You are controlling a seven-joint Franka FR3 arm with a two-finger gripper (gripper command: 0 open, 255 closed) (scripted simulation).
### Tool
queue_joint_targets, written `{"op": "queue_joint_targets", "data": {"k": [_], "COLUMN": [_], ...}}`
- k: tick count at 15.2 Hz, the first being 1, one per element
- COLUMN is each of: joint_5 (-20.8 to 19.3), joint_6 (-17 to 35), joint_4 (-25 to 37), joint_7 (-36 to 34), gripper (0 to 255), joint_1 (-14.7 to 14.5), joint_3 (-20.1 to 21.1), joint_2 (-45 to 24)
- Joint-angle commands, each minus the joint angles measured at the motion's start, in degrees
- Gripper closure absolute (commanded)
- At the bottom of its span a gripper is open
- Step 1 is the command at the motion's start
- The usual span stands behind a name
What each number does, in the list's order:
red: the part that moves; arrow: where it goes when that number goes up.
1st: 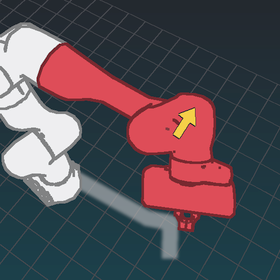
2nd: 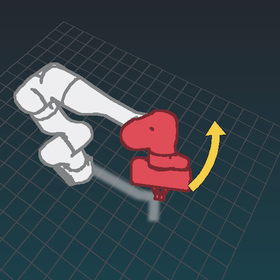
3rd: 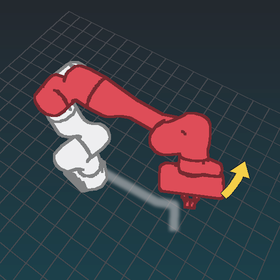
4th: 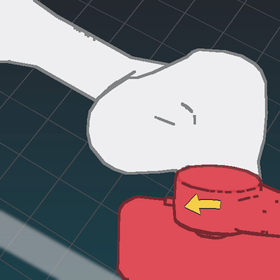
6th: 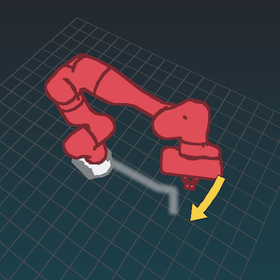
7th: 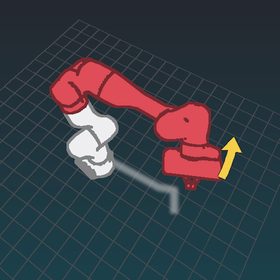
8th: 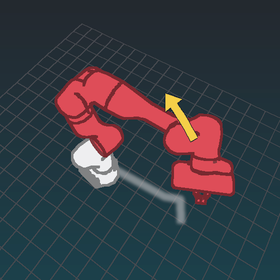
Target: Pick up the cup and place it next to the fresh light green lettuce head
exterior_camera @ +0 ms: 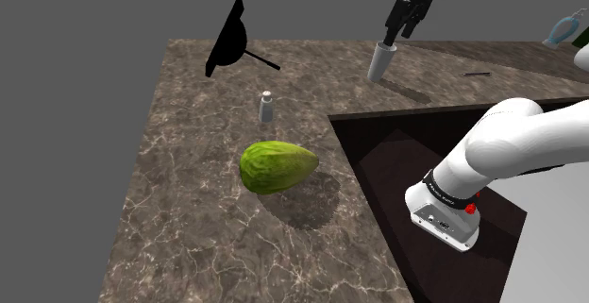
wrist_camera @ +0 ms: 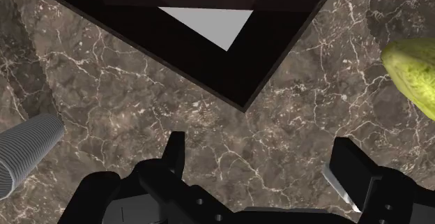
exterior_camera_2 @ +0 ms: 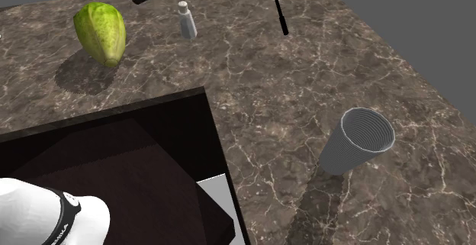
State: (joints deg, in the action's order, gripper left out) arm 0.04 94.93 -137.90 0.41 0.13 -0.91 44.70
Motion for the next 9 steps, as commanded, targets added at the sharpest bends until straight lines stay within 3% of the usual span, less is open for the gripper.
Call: {"op": "queue_joint_targets", "data": {"k": [1, 9], "joint_5": [0.00, -5.32], "joint_6": [0.00, 13.34], "joint_4": [0.00, -2.94], "joint_7": [0.00, 4.33], "gripper": [0, 0], "joint_1": [0.00, 3.99], "joint_3": [0.00, -5.78], "joint_2": [0.00, -7.78]}}
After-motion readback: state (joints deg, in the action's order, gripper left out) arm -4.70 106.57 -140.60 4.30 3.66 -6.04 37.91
